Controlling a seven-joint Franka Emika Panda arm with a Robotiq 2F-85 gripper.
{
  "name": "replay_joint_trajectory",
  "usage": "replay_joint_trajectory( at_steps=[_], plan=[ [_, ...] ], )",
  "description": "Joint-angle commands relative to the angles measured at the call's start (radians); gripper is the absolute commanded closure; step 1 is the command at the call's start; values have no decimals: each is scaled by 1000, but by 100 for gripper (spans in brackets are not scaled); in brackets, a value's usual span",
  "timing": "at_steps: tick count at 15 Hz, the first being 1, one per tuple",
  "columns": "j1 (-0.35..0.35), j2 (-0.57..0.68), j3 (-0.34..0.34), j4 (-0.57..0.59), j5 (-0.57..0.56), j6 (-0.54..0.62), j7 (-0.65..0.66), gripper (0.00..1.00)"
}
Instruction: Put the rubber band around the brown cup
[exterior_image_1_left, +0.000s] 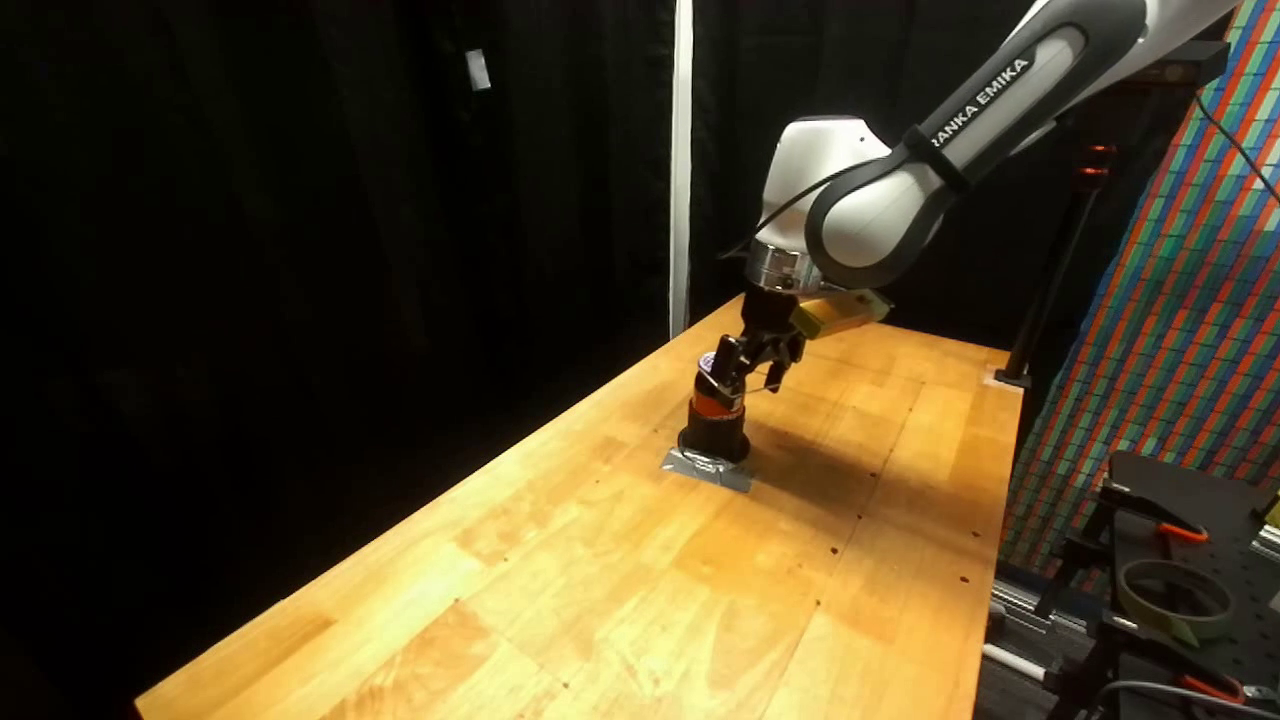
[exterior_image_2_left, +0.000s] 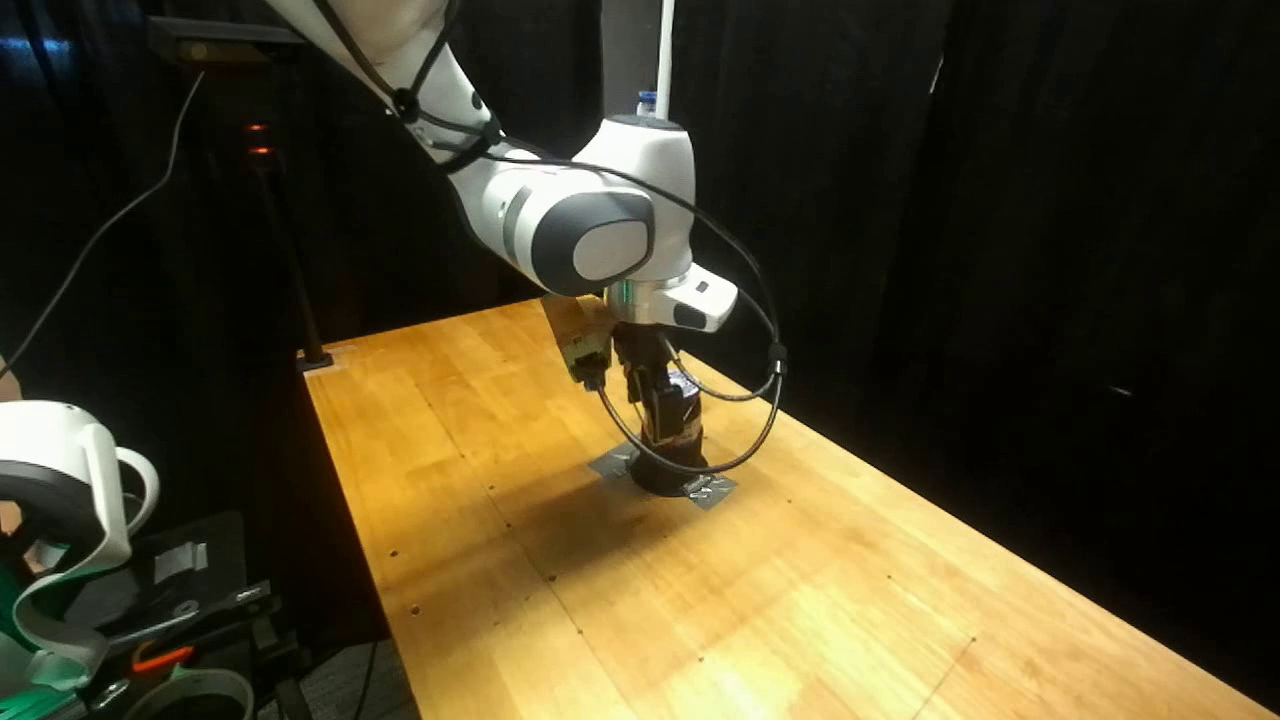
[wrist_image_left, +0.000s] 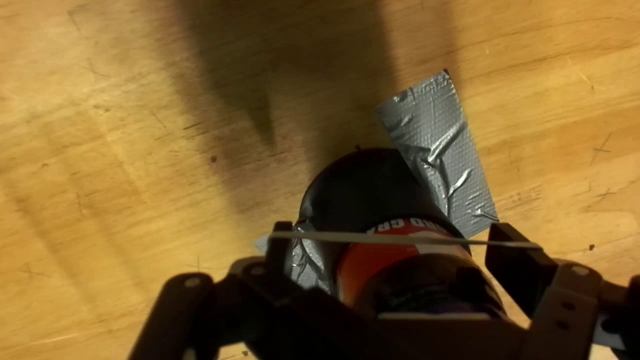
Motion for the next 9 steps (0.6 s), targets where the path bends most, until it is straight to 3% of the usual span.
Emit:
replay_joint_trajectory(
  at_steps=[1, 9],
  plan=[
    [1, -34, 7, -78, 19, 105, -22, 0],
    [116, 42, -68, -31, -101, 187, 33, 0]
  ],
)
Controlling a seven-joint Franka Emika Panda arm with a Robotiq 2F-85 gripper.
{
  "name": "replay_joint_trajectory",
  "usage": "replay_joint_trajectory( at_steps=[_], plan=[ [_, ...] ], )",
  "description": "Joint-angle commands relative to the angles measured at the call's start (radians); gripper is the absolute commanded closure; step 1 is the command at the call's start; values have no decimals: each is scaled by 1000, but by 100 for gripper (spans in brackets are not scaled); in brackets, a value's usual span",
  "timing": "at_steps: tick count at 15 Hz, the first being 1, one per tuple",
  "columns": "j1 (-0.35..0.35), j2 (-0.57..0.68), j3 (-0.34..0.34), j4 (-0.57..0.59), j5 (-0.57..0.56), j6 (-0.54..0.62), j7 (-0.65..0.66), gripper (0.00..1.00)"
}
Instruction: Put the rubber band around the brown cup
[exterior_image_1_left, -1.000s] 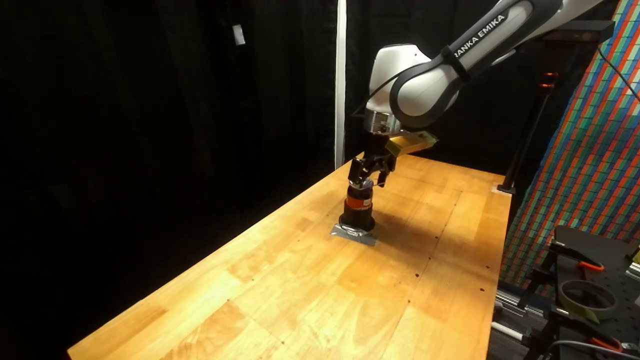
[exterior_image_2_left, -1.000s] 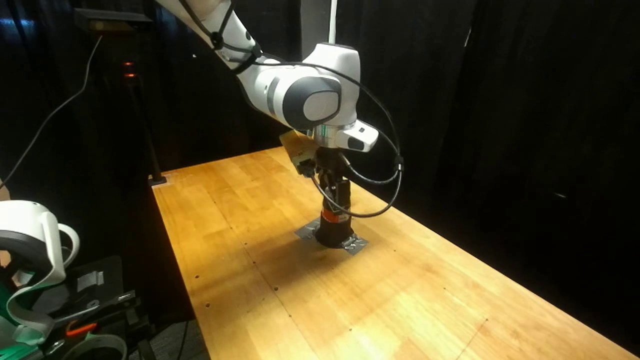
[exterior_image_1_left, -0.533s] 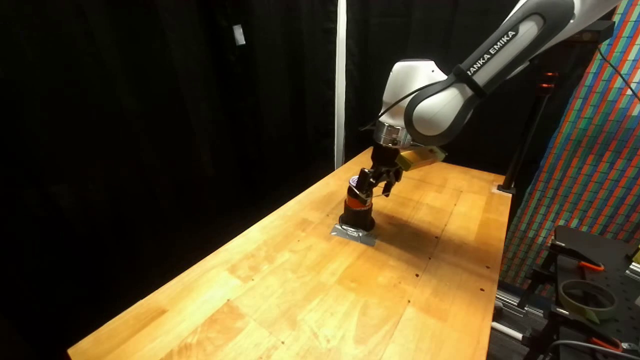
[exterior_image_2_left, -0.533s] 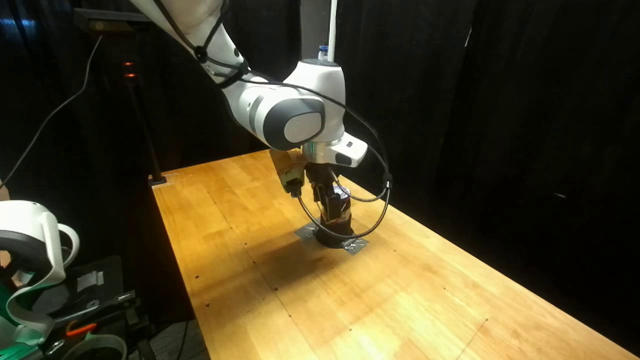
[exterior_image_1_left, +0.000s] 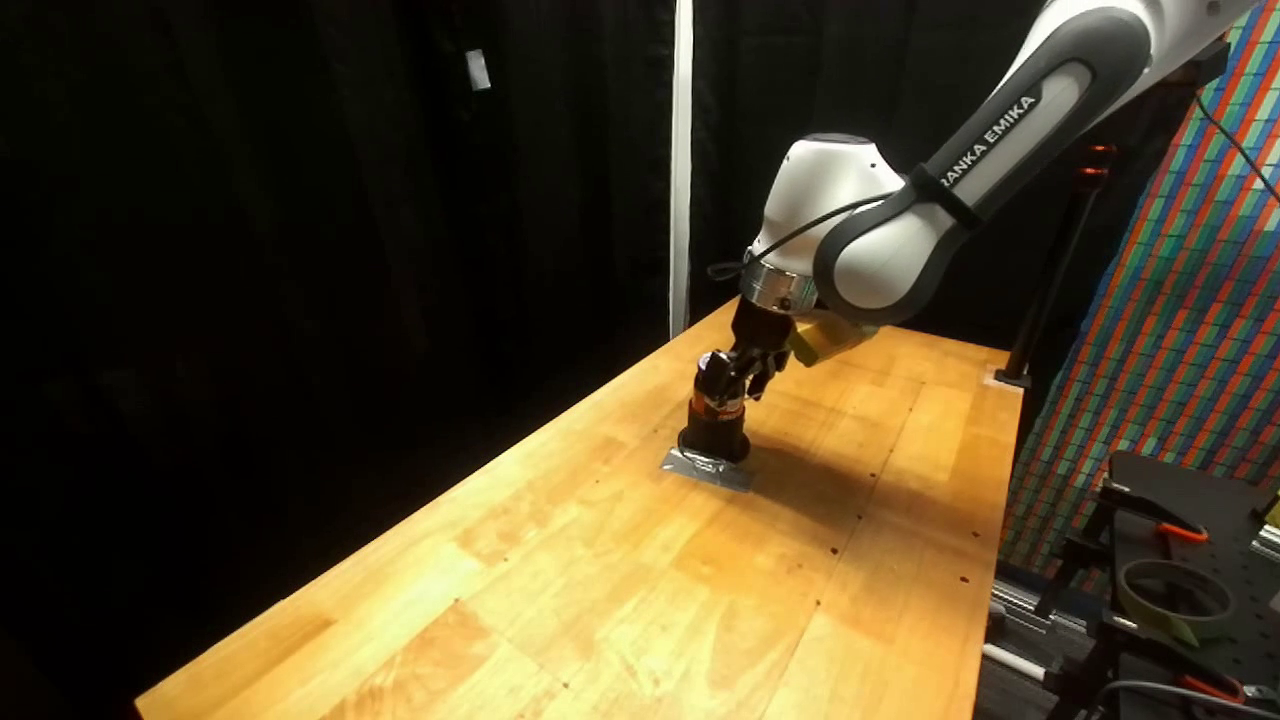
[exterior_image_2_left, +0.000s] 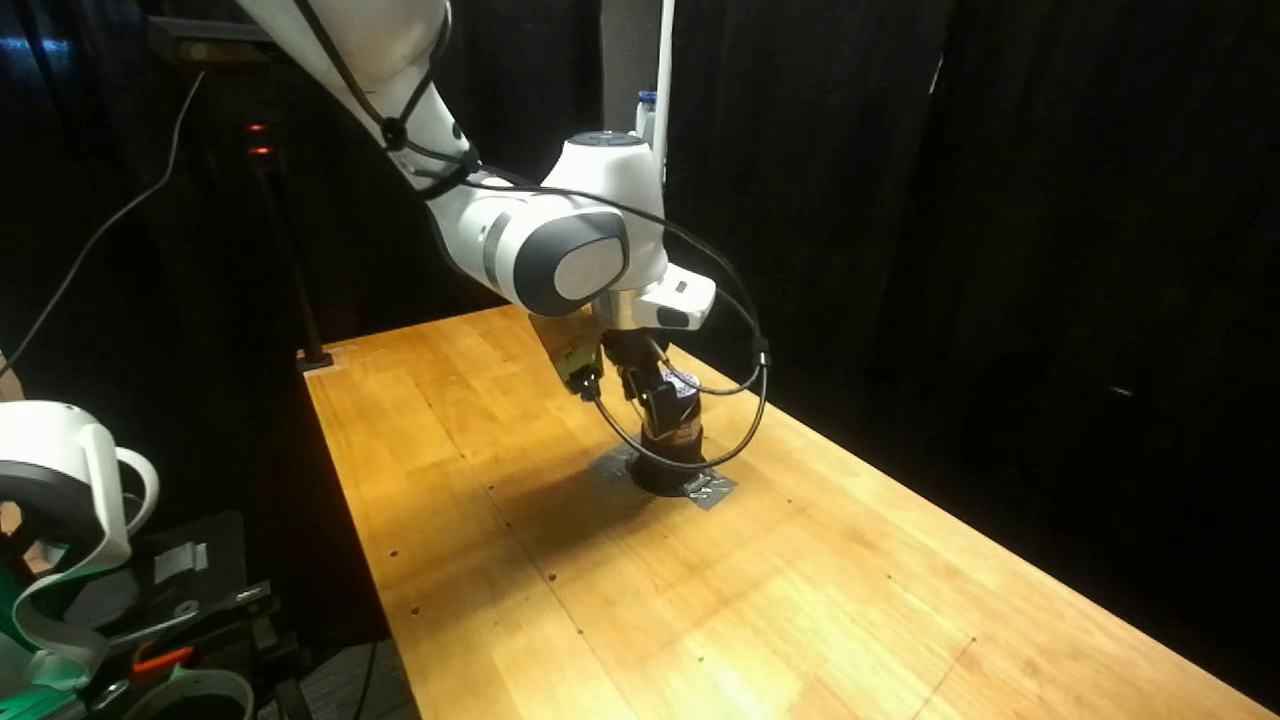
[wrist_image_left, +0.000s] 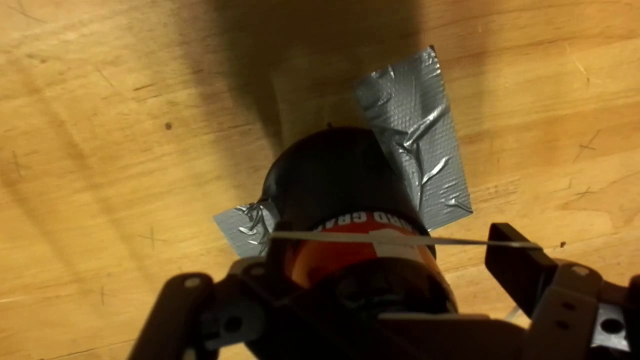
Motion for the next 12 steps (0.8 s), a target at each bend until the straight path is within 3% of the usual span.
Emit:
replay_joint_trajectory(
  at_steps=[1, 8, 9, 12],
  plan=[
    [67, 5, -56, -14, -62, 28, 35, 0],
    [66, -139, -67, -181, -67, 46, 37, 0],
    [56, -158, -55, -207, -58, 53, 26, 17],
    [51, -202, -42, -290, -54, 148, 17, 42]
  ],
)
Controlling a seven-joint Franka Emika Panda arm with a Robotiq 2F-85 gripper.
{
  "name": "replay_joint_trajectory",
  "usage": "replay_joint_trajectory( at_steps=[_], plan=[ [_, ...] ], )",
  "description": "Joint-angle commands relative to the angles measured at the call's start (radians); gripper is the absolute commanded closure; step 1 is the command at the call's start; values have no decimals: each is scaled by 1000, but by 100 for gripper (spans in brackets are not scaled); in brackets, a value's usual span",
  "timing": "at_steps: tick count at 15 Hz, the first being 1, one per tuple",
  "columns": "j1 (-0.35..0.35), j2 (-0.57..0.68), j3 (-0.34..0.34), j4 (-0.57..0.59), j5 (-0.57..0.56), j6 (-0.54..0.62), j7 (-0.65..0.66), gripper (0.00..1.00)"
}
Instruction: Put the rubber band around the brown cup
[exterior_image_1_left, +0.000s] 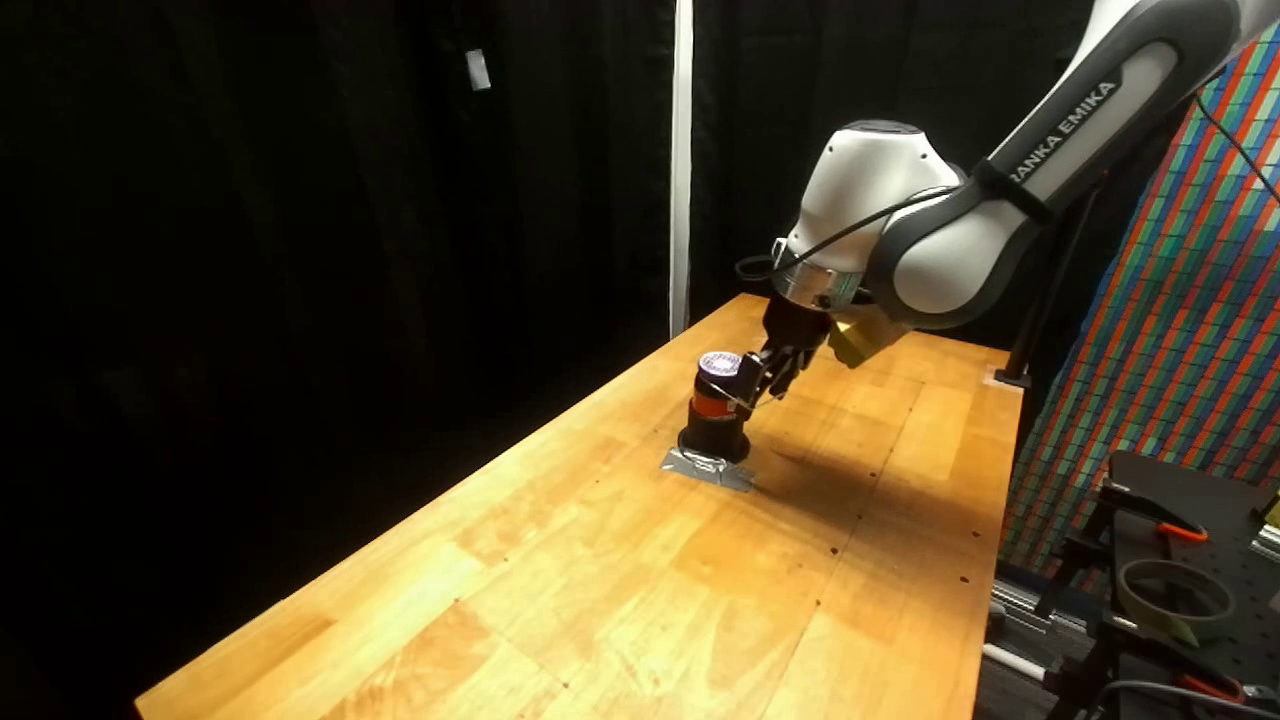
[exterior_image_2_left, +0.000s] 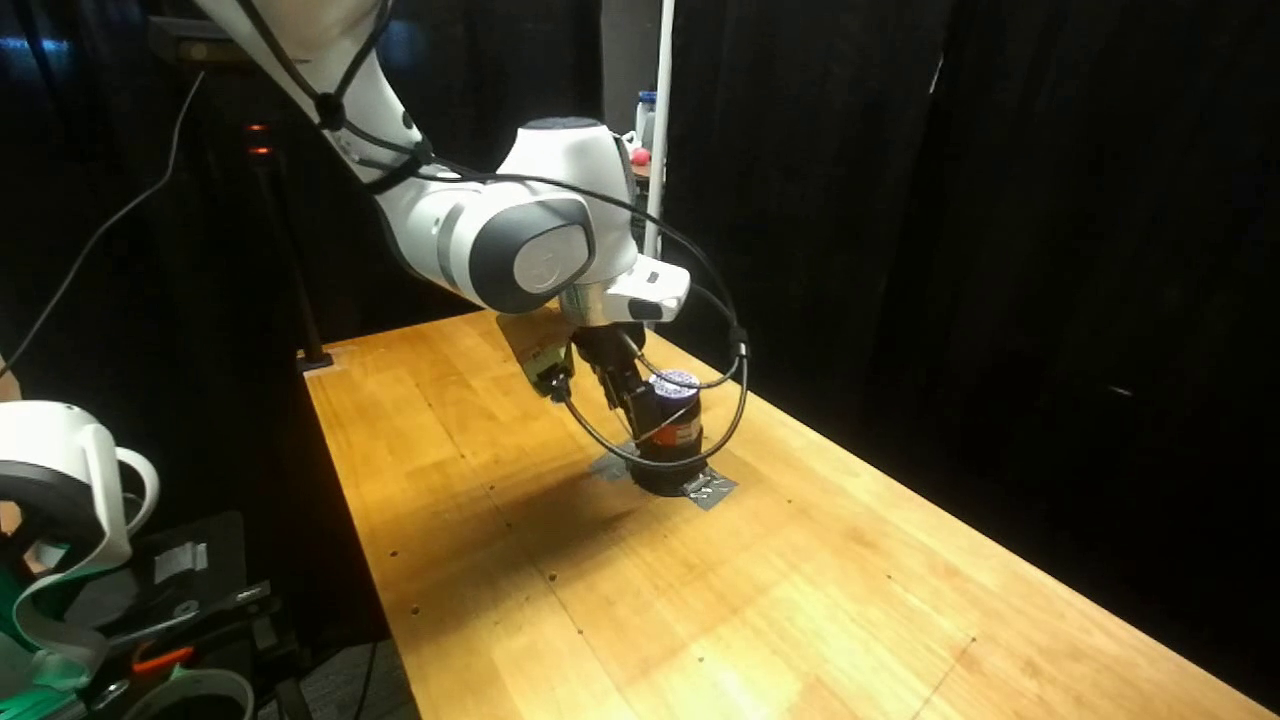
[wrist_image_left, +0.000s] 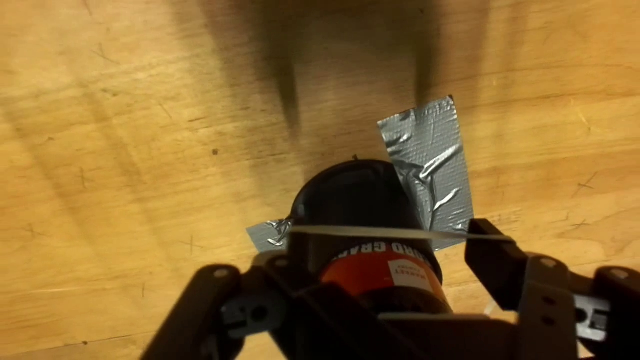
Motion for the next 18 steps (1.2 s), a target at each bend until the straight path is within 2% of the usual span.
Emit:
replay_joint_trajectory(
  at_steps=[1, 6, 8, 11, 14, 15, 18],
  plan=[
    [-5, -100, 20, -161, 6, 141, -5, 49],
    [77, -119, -72, -285, -46, 452, 21, 87],
    [116, -113, -113, -321, -24, 562, -4, 99],
    [154, -89, -142, -360, 12, 723, -30, 100],
    [171, -57, -142, -379, 33, 882, -43, 100],
    [71, -51, -21, -382, 103, 928, -120, 100],
    [25, -13, 55, -382, 135, 1026, -158, 100]
  ],
)
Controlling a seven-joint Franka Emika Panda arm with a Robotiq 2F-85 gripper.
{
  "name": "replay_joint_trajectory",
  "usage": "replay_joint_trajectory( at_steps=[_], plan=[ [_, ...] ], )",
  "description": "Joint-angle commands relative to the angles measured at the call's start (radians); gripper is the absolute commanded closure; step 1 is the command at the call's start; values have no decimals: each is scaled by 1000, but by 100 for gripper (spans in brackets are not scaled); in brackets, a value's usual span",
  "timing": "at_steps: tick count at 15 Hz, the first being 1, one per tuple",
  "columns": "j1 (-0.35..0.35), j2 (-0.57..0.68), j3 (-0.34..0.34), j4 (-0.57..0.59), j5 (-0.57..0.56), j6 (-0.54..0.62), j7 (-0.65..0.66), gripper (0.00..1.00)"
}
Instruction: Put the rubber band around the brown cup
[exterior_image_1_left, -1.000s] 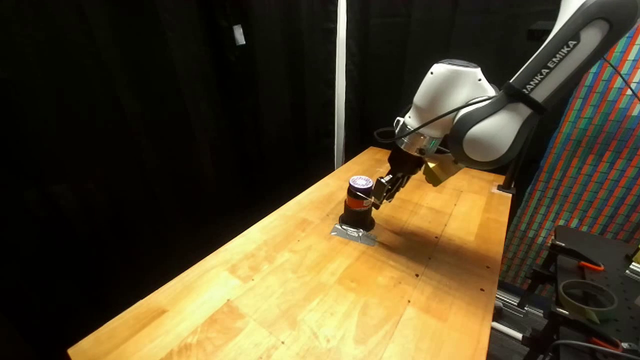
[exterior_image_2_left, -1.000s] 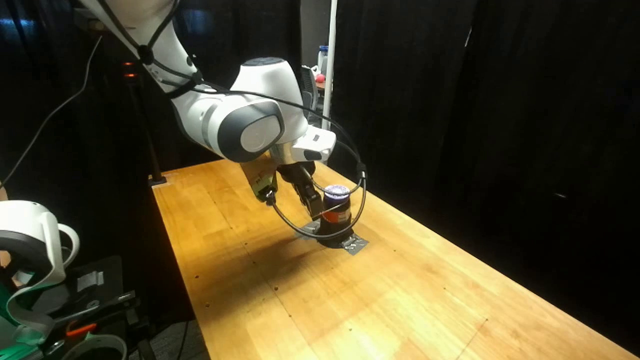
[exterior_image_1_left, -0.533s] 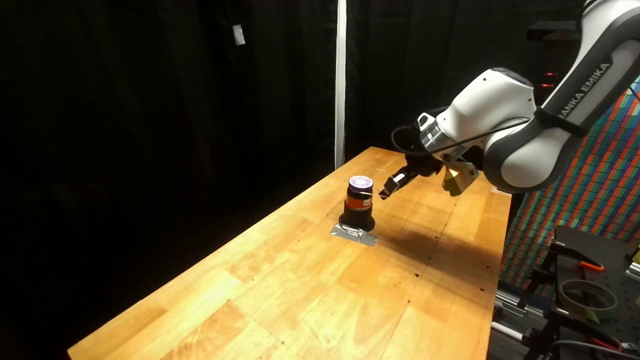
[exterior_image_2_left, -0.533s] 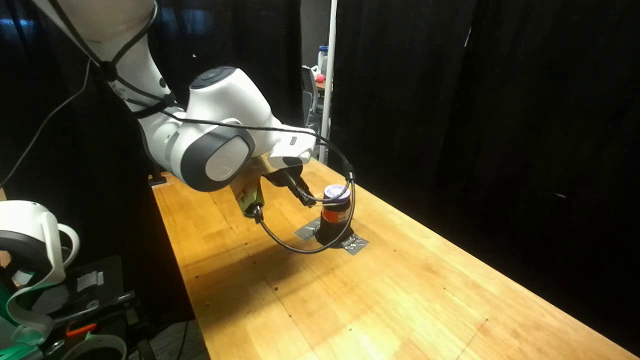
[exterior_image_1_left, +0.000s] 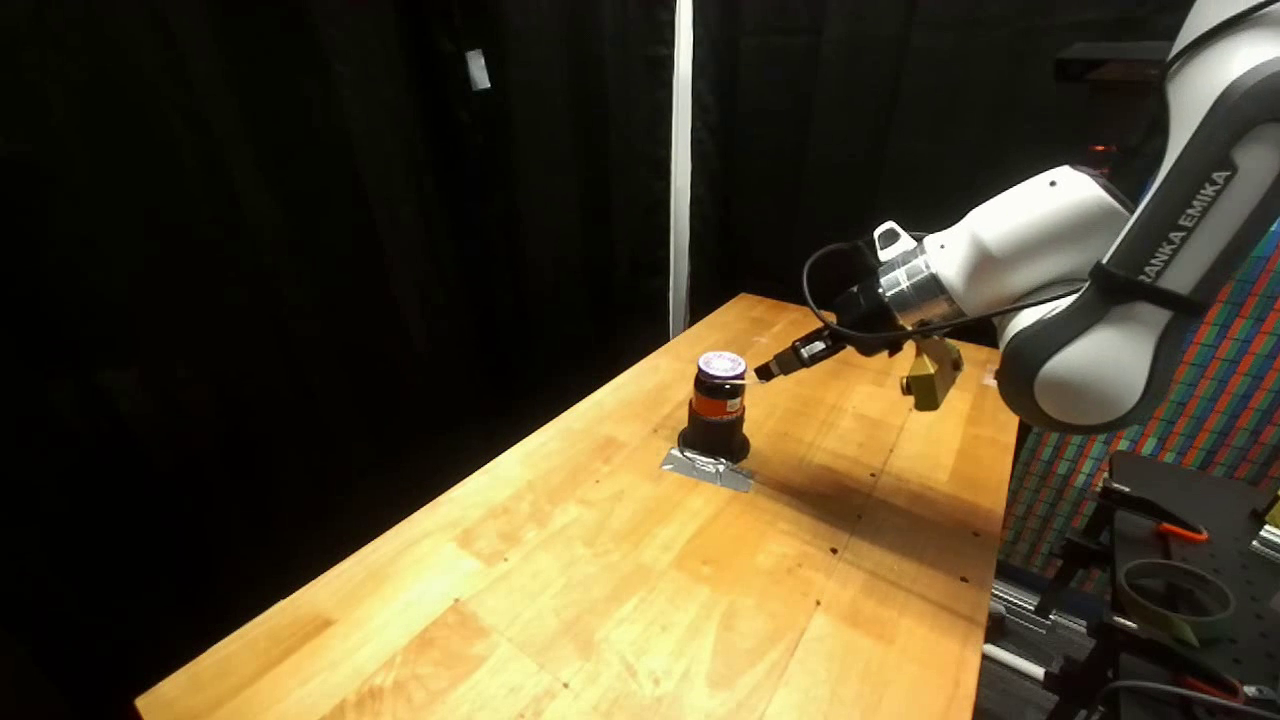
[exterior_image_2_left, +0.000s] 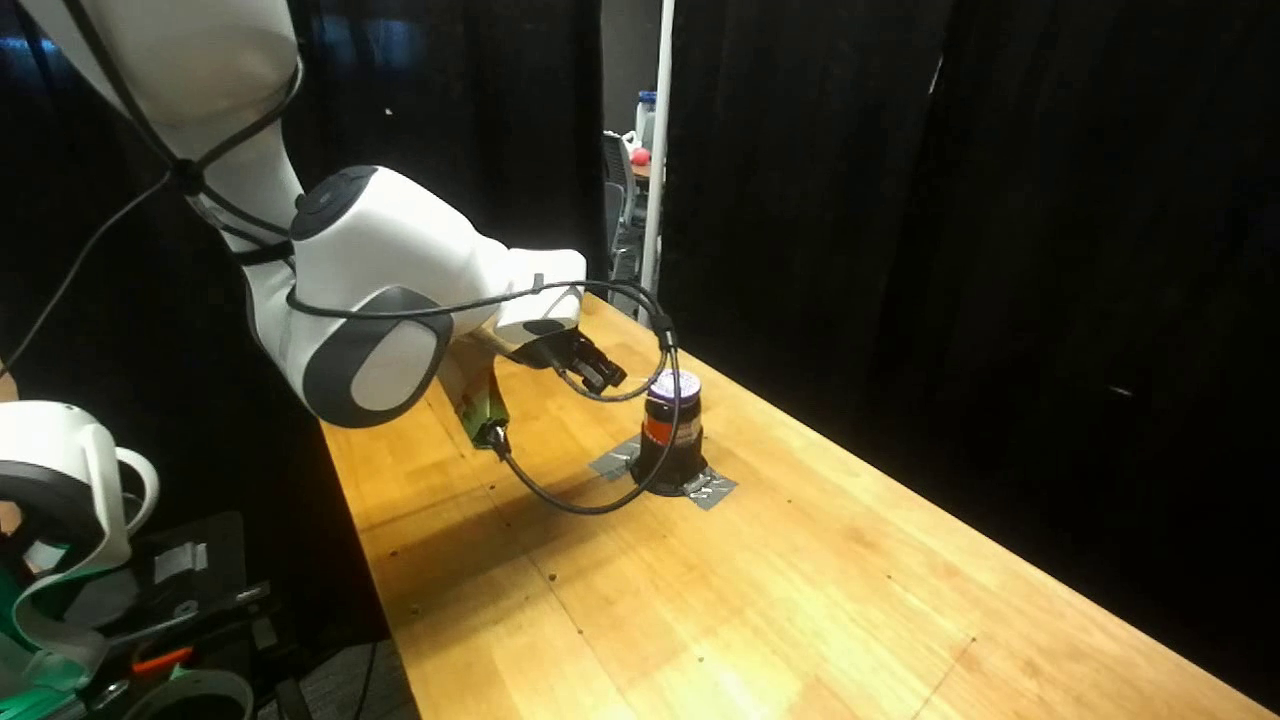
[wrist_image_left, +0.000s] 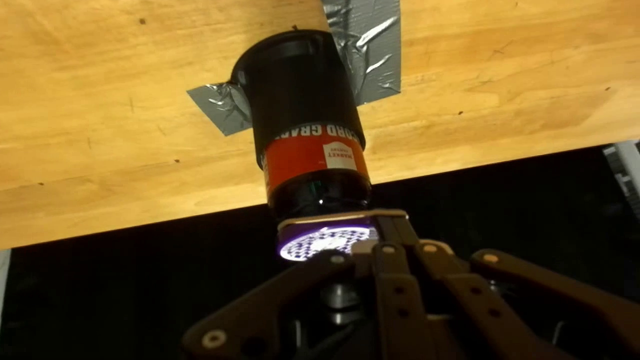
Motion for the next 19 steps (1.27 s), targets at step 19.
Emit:
replay_joint_trajectory(
  at_steps=[19],
  plan=[
    [-142, 126, 181, -8, 103, 330, -148, 73]
  ],
)
